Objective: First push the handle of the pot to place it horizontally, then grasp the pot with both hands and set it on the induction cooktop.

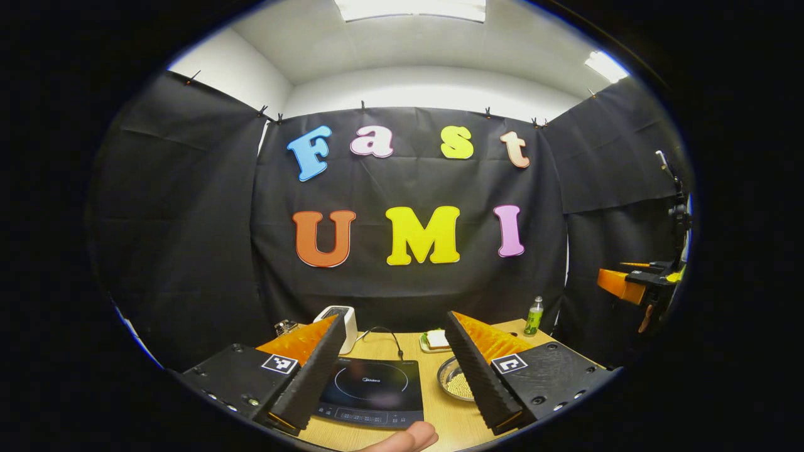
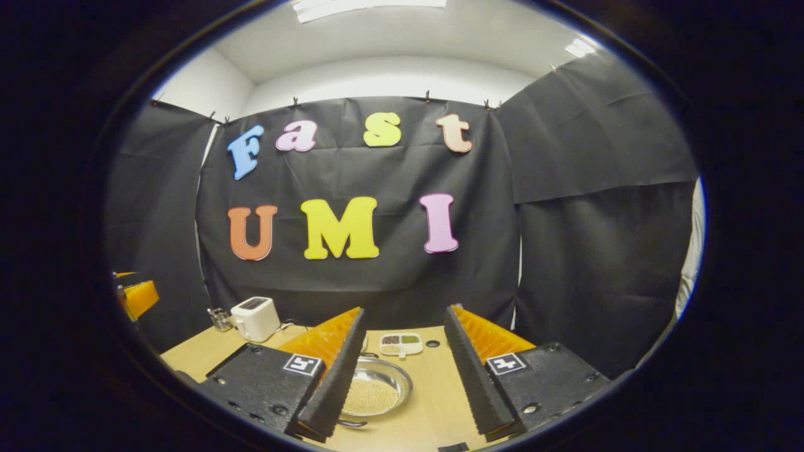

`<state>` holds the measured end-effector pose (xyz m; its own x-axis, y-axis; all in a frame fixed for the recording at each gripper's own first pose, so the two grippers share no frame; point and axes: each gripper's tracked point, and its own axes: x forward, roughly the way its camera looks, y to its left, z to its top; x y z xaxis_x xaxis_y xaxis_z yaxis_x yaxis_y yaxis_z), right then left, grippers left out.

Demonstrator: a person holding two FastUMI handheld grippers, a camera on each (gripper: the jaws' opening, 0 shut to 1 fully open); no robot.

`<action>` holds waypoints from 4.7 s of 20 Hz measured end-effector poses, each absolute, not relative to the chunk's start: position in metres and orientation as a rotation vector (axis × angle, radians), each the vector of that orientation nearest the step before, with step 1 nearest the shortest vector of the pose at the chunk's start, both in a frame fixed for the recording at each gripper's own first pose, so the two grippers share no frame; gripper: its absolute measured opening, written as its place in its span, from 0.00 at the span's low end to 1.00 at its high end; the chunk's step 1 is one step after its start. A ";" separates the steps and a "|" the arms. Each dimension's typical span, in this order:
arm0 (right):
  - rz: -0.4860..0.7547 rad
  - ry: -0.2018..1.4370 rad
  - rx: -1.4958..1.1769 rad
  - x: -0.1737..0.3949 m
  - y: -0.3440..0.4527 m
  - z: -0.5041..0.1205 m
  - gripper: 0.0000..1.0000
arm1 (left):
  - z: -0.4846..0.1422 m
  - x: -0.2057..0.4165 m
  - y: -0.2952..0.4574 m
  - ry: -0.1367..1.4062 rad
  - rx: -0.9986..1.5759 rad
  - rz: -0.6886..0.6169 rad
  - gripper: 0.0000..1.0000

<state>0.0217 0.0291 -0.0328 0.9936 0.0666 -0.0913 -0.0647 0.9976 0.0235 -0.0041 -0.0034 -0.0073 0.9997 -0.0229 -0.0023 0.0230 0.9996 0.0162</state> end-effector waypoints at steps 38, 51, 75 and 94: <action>0.402 1.184 0.057 0.030 0.215 -0.394 0.02 | -0.029 -0.015 0.028 -0.007 -0.010 0.003 0.96; 0.383 1.204 0.082 0.034 0.167 -0.397 0.04 | -0.028 -0.014 0.018 -0.008 -0.009 -0.018 0.96; 0.181 1.126 0.129 0.099 0.015 -0.429 0.04 | -0.019 -0.004 -0.004 -0.022 0.015 -0.021 0.96; 0.069 0.964 0.158 0.174 -0.038 -0.416 0.04 | -0.041 0.021 -0.019 0.012 0.020 -0.037 0.96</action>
<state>0.1741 -0.0376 -0.4158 0.5689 0.1288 -0.8123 0.0118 0.9863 0.1647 0.0212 -0.0189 -0.0406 0.9993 -0.0364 -0.0122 0.0366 0.9991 0.0195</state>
